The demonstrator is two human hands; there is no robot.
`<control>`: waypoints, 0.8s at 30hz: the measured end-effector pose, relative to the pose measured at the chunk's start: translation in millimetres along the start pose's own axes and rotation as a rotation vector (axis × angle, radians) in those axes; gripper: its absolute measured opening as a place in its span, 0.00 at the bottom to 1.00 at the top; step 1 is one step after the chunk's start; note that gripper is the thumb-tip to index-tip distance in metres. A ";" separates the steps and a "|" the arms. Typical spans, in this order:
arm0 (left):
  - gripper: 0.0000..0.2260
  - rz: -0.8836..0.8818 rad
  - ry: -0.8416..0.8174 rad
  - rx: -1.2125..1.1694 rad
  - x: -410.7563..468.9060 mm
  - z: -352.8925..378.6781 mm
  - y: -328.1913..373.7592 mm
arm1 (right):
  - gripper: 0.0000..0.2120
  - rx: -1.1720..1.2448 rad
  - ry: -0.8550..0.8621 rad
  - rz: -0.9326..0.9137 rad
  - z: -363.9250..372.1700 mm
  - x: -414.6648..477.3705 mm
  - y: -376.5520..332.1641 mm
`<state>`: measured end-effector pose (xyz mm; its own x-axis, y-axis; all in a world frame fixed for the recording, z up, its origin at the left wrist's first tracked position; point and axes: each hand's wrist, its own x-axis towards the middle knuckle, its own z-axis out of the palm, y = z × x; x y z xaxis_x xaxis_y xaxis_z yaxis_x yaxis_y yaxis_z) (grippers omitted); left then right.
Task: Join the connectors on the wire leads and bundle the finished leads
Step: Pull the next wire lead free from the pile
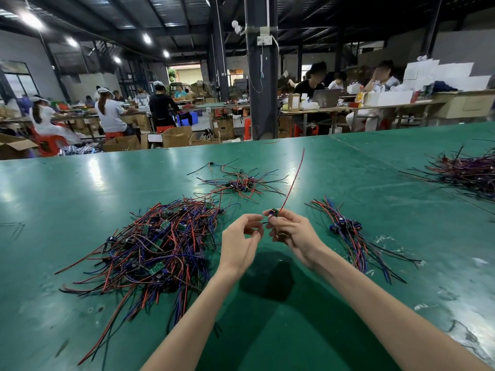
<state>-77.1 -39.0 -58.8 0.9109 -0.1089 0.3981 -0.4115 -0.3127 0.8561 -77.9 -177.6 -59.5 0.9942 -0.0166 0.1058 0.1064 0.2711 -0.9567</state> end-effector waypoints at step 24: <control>0.05 -0.036 -0.122 -0.018 2.3 -1.9 2.3 | 0.15 0.222 0.017 0.075 -11.9 0.6 -16.0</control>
<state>-75.9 -38.1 -55.3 0.9218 -0.2121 0.3245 -0.3776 -0.3017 0.8754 -78.8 -193.4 -47.4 0.9995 -0.0042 0.0302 0.0285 0.4771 -0.8784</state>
